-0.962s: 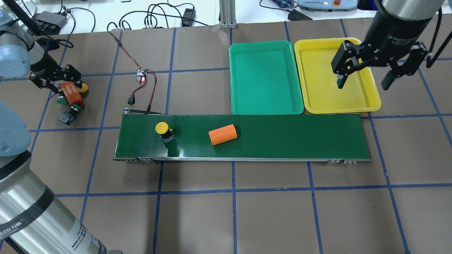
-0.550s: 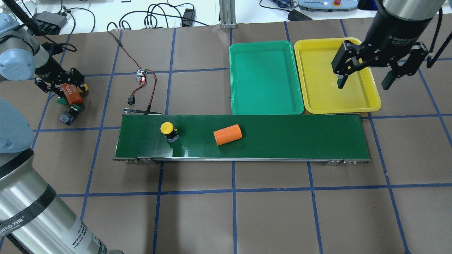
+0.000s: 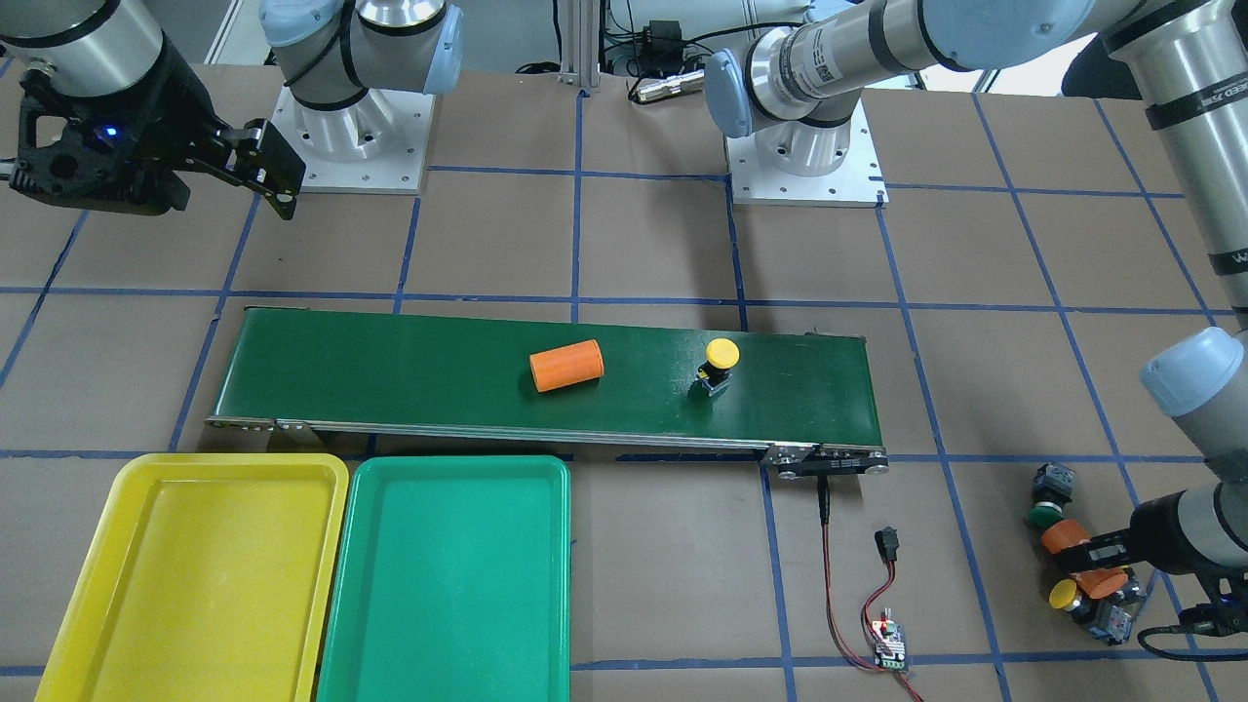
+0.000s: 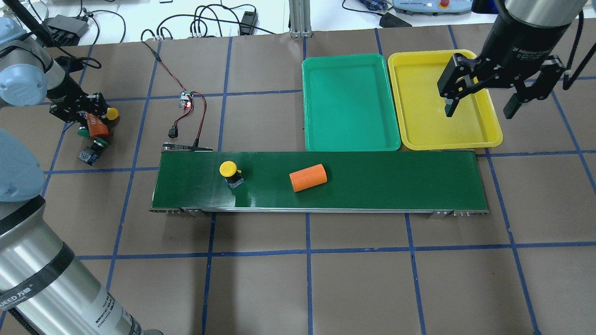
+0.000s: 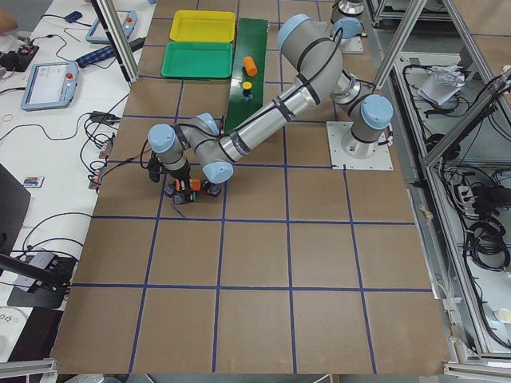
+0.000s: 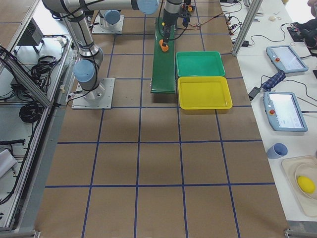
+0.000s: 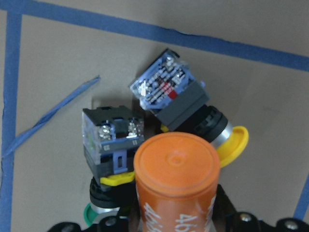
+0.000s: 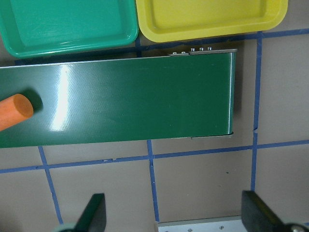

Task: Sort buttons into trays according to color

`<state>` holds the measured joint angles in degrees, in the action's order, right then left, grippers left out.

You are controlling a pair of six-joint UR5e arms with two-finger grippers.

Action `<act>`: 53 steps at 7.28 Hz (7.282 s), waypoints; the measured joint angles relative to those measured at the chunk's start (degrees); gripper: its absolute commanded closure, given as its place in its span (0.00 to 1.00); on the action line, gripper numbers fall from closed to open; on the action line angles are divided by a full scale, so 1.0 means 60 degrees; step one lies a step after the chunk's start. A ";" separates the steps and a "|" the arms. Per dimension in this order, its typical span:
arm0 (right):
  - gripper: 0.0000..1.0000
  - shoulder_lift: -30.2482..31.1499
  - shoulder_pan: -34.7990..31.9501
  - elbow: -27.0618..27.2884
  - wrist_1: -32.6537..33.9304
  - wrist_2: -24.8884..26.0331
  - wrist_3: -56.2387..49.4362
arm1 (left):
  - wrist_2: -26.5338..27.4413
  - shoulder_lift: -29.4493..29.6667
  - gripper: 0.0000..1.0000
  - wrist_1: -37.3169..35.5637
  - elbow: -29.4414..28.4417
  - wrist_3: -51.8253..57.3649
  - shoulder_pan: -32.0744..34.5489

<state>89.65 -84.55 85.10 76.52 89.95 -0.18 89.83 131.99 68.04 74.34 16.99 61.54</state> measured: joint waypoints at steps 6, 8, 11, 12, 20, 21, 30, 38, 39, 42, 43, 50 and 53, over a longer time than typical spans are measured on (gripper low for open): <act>0.00 -0.0004 0.0043 0.0053 0.0002 -0.0019 0.0017 | -0.0013 -0.2105 1.00 0.2479 0.0830 -0.1372 0.1483; 0.00 0.0003 0.0076 0.0046 -0.0024 -0.0018 0.0028 | -0.0290 -0.3434 1.00 0.2665 0.2582 -0.2185 0.2689; 0.00 0.0018 0.0101 0.0045 -0.0164 -0.0010 -0.0004 | -0.0609 -0.4472 1.00 0.2405 0.4003 -0.3929 0.3212; 0.00 0.0024 0.0089 0.0044 -0.0187 -0.0007 -0.0003 | -0.0662 -0.4504 1.00 0.2172 0.4123 -0.5207 0.3206; 0.00 0.0025 0.0107 0.0024 -0.0243 -0.0030 -0.0021 | -0.1627 -0.4350 0.11 0.1415 0.5221 -1.0584 0.3354; 0.00 0.0028 0.0091 -0.0006 -0.0241 -0.0043 -0.0023 | -0.1633 -0.4334 0.09 0.1365 0.5219 -1.0622 0.3338; 0.00 -0.0183 -0.0199 0.0169 0.0249 -0.0150 0.0063 | 0.0106 -0.3430 0.00 -0.0148 0.3953 0.1609 -0.0198; 0.00 0.0146 -0.0934 0.0797 0.0994 -0.0166 0.0139 | 0.0967 -0.1449 0.91 -0.1858 0.3250 0.8271 -0.0506; 0.00 0.0118 -0.0937 0.0800 0.0990 -0.0167 0.0119 | 0.0961 -0.1410 0.97 -0.1860 0.3240 0.8320 -0.0508; 0.00 -0.0080 -0.0942 0.0814 0.1005 -0.0171 0.0096 | 0.0840 -0.1872 1.00 -0.1664 0.3375 0.8701 -0.0314; 0.00 -0.0149 -0.0942 0.0816 0.1005 -0.0169 0.0090 | 0.0602 -0.2291 1.00 -0.1502 0.3605 0.9390 -0.0155; 0.00 -0.0420 -0.0952 0.0817 0.0995 -0.0168 0.0074 | 0.0197 -0.5420 0.84 -0.1335 0.6394 1.2568 0.2779; 0.00 -0.0543 -0.0974 0.0879 0.0993 -0.0177 0.0094 | 0.0118 -0.5369 0.00 -0.1630 0.6684 1.2365 0.3244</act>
<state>86.39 -90.40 90.38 82.48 88.88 0.39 90.54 99.78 58.25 114.45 91.17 81.01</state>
